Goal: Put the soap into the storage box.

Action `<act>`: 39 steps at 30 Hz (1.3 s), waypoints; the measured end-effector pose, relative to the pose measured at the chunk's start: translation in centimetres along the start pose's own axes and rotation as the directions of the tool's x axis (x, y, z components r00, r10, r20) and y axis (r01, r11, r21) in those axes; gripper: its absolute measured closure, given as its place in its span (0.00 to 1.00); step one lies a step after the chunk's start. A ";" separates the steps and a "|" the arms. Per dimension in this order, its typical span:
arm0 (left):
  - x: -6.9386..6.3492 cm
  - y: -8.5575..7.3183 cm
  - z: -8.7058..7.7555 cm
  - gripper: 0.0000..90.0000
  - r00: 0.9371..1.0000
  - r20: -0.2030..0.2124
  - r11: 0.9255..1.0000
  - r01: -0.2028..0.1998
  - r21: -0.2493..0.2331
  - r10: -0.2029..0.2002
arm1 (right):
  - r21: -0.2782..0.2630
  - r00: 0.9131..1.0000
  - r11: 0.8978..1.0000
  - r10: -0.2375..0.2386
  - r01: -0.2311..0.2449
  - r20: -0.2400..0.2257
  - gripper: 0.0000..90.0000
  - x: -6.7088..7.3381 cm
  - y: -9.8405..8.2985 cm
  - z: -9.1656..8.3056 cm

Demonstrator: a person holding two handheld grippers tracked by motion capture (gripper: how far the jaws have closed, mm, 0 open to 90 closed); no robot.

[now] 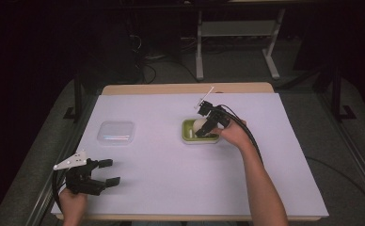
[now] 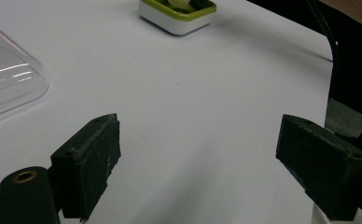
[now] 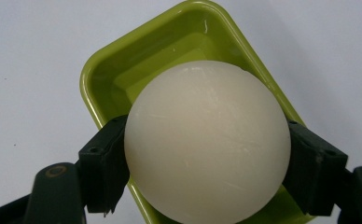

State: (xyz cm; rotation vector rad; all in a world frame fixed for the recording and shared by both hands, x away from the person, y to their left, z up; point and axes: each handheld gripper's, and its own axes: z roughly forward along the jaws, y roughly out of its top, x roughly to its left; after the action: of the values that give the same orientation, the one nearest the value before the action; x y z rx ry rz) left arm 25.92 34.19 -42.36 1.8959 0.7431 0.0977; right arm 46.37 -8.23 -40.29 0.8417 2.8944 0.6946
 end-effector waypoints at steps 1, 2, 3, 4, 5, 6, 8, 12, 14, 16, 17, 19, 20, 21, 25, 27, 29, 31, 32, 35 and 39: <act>0.0 0.0 0.0 0.15 1.000 0.000 1.000 0.000 0.000 0.000 | 0.000 1.000 1.000 -0.001 0.001 0.001 0.27 0.0 0.0 0.0; 0.0 0.0 0.0 0.15 1.000 -0.001 1.000 -0.001 0.000 0.001 | 0.000 1.000 1.000 0.000 0.000 0.001 0.27 0.0 0.0 0.0; 0.0 0.0 0.0 0.15 1.000 -0.001 1.000 -0.001 0.000 0.001 | 0.000 1.000 1.000 0.001 -0.001 0.001 0.27 0.0 0.0 0.0; 0.0 0.0 0.0 0.15 1.000 -0.001 1.000 -0.001 0.000 0.001 | 0.000 1.000 1.000 0.001 -0.001 0.002 0.27 0.0 0.0 0.0; 0.0 0.0 0.0 0.15 1.000 -0.001 1.000 0.000 0.000 0.000 | 0.000 1.000 1.000 0.001 -0.001 0.000 0.27 0.0 0.0 0.0; 0.0 0.0 0.0 0.15 1.000 -0.001 1.000 0.003 -0.001 -0.003 | 0.000 1.000 1.000 0.002 -0.002 0.001 0.27 0.0 0.0 0.0; 0.0 0.0 0.0 0.15 1.000 0.000 1.000 0.001 0.000 -0.001 | 0.001 1.000 1.000 0.004 -0.004 0.002 0.27 0.0 0.0 0.0; 0.0 0.0 0.0 0.15 1.000 -0.001 1.000 0.001 0.000 -0.001 | 0.003 1.000 1.000 -0.001 0.001 0.006 0.27 0.0 0.0 0.0; 0.0 0.0 0.0 0.15 1.000 -0.001 1.000 0.001 0.000 -0.001 | 0.003 1.000 1.000 -0.001 0.001 0.006 0.27 0.0 0.0 0.0; 0.0 0.0 0.0 0.15 1.000 -0.002 1.000 0.002 0.000 -0.002 | 0.003 1.000 1.000 -0.001 0.001 0.007 0.27 0.0 0.0 0.0; 0.0 0.0 0.0 0.15 1.000 -0.002 1.000 0.002 0.000 -0.002 | 0.003 1.000 1.000 -0.001 0.001 0.008 0.27 0.0 0.0 0.0; 0.0 0.0 0.0 0.15 1.000 -0.001 1.000 0.001 0.000 -0.001 | 0.003 1.000 1.000 0.000 0.000 0.008 0.27 0.1 0.0 0.0; 0.0 0.0 0.0 0.15 1.000 -0.001 1.000 0.001 0.000 -0.001 | 0.000 1.000 1.000 -0.002 0.002 0.009 0.27 0.1 0.1 0.0; 0.0 0.0 0.0 0.15 1.000 -0.002 1.000 0.001 0.002 -0.001 | 0.002 1.000 1.000 -0.002 0.002 0.012 0.27 0.2 0.1 0.0; 0.0 0.0 0.0 0.15 1.000 -0.001 1.000 0.001 0.000 -0.001 | 0.004 1.000 1.000 0.001 -0.001 0.013 0.27 0.2 0.1 0.0; 0.0 0.0 0.0 0.15 1.000 -0.002 1.000 0.001 0.000 -0.001 | 0.004 1.000 1.000 -0.001 0.001 0.016 0.27 0.2 0.1 0.0; 0.0 0.0 0.0 0.15 1.000 -0.002 1.000 0.000 0.001 0.000 | 0.005 1.000 1.000 -0.001 0.001 0.016 0.27 0.2 0.1 0.0; 0.0 0.0 0.0 0.15 1.000 -0.002 1.000 -0.001 0.001 0.001 | 0.005 1.000 1.000 -0.003 0.003 0.018 0.27 0.2 0.1 0.0; 0.0 0.0 0.0 0.15 1.000 -0.003 1.000 -0.001 0.001 0.001 | 0.006 1.000 1.000 0.000 0.000 0.018 0.27 0.2 0.1 0.0; 0.0 0.0 0.0 0.15 1.000 -0.002 1.000 -0.001 0.001 0.001 | 0.007 1.000 1.000 -0.002 0.002 0.020 0.27 0.2 0.1 0.0; 0.0 0.0 0.0 0.15 1.000 -0.003 1.000 -0.001 0.001 0.001 | 0.010 1.000 1.000 -0.006 0.005 0.028 0.27 0.3 0.1 0.0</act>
State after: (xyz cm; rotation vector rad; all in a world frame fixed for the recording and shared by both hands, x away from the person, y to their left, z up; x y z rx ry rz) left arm 25.94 34.16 -42.33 1.8975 0.7437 0.1007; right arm 46.20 -7.94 -40.23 0.8375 2.8771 0.6627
